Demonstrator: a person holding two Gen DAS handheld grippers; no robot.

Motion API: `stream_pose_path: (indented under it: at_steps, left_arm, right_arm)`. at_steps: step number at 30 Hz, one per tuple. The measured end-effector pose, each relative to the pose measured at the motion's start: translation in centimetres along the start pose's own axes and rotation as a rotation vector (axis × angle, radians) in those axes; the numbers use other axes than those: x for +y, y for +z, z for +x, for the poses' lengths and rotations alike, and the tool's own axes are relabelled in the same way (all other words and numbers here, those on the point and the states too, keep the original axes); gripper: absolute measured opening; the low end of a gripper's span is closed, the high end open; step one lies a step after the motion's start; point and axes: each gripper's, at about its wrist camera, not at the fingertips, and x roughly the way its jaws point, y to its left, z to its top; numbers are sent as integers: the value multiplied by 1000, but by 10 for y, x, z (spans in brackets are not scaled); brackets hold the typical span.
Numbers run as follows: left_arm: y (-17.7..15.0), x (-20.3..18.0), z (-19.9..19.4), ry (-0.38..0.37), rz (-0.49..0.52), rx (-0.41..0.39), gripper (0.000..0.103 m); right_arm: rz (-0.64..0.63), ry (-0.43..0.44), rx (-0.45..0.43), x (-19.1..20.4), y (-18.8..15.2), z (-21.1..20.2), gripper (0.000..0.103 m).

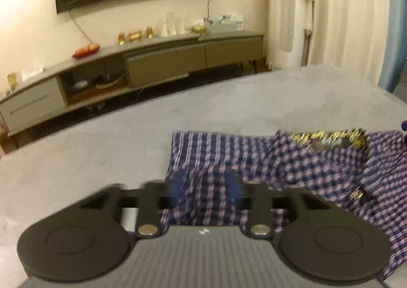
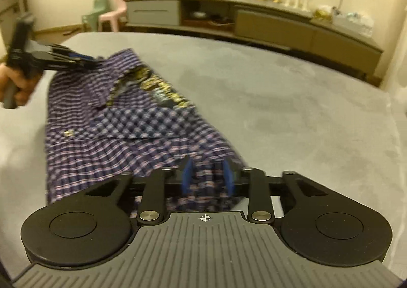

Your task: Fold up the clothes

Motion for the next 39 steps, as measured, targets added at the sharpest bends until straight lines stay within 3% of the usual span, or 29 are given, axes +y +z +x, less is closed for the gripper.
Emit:
stream_pose_path:
  at_steps: [1,4,8,11,14,15,16,17,18,19,20,25,27,31,33,35,37,39]
  left_arm:
    - [4,-2,-4,-6,-10,-20,63]
    - [19,-13,-9,-73,-56,-61,63]
    - [27,-48,17,-187,-104,-13,68]
    - [25,-81,49,-135,-54,68,67]
    - [20,-100,73,-57,5,130,66]
    - [19,-103,76,-36,16,133,62]
    - [17,-105,78,-15,27,136,42]
    - [18,-103,79,11,16,146,17]
    - [18,-100,79,37,5,156,9]
    - [19,-92,77,35,-24,152,6]
    - [21,-86,73,34,-58,144,5]
    - [30,-63,64,95,-203,102,5]
    - [30,-56,71,132,-254,121,6]
    - [23,-61,82,151,-217,137,15]
    - [28,-56,72,115,-252,120,29]
    - [35,-50,49,101,-293,51,54]
    - [38,-45,27,73,-298,2,57]
    - [35,-41,13,61,-286,-13,57]
  right_arm:
    - [1,-20,-17,-1,1,-4,44]
    - [18,-27,-77,-3,7,-13,45]
    - [28,93,-22,3,8,10,45]
    - [-6,100,64,8,1,37,45]
    - [0,118,90,7,-6,49,47]
    - [1,133,90,7,-6,48,47]
    - [-5,147,91,7,-6,46,41]
    - [-15,161,95,8,-6,44,23]
    - [-26,165,97,8,-6,42,12]
    - [-33,161,91,9,-5,40,2]
    - [-39,157,79,10,-3,37,0]
    - [-46,109,-13,13,11,22,0]
    - [-51,12,-23,13,14,30,0]
    - [-92,-145,44,19,7,65,0]
    - [-137,-180,29,30,9,58,6]
    - [-147,-154,-52,42,15,28,12]
    - [-152,-104,-129,53,18,-3,19]
    - [-143,49,-149,62,10,-25,29]
